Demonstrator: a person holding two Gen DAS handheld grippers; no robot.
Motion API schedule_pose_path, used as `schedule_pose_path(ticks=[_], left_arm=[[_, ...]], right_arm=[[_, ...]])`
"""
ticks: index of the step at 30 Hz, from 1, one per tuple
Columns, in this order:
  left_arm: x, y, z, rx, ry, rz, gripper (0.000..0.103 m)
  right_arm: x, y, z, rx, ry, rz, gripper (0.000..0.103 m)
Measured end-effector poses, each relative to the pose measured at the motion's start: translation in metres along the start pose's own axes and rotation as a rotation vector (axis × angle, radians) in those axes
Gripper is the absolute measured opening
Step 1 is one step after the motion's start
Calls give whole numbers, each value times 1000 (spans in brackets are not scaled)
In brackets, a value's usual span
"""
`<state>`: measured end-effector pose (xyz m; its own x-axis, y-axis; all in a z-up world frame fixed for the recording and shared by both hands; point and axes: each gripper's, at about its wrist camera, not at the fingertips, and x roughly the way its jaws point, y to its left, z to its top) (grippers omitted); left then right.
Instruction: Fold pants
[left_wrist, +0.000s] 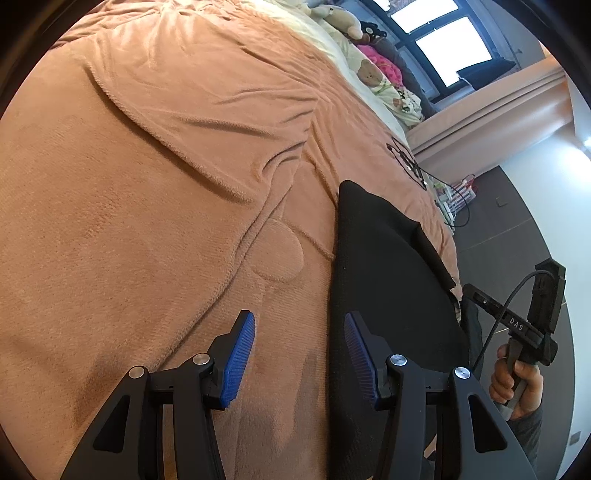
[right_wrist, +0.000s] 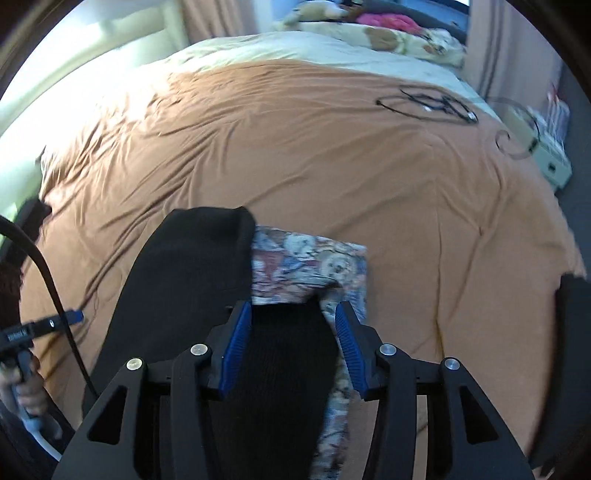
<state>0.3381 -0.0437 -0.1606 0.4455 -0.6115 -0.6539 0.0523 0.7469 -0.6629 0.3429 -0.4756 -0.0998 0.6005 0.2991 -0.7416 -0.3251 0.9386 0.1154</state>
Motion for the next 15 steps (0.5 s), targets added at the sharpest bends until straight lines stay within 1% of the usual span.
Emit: schedule_pose_path(ticks=[1,2,3,6,9,10,11,12,14,15], left_arm=[[-1,1,0,1,0,-1,53],[-2,2,1,1,-1,-1,53],[-3,3,1,0,-3,-2,53],[-7,7,2,-7,-11,-1,53],[-9,9,4,-15,-13,0,53],[-9,9,4,-16,-12,1,53],[-9,10,5,-17,-11,1,53],[-8,10,5,-19,-9,0,53],[-9,10,6,-19,-8,-5,53],[-8,9,6,-16,-8,-6,53]], right_arm=[[2,10,1,-32,-1,5,53],[5,16,2,-50,-3,-7,61],[8,20,3,-66,-4,-20,63],[21,29,5,-119,2,-51,63],[40,33,8,-160,24,-118,62],[47,33,10,-158,31,-146,58],[50,31,13,-151,39,-163,41],[55,26,17,-131,49,-169,21],[57,17,26,-95,42,-180,5],[57,11,32,-73,29,-212,5]])
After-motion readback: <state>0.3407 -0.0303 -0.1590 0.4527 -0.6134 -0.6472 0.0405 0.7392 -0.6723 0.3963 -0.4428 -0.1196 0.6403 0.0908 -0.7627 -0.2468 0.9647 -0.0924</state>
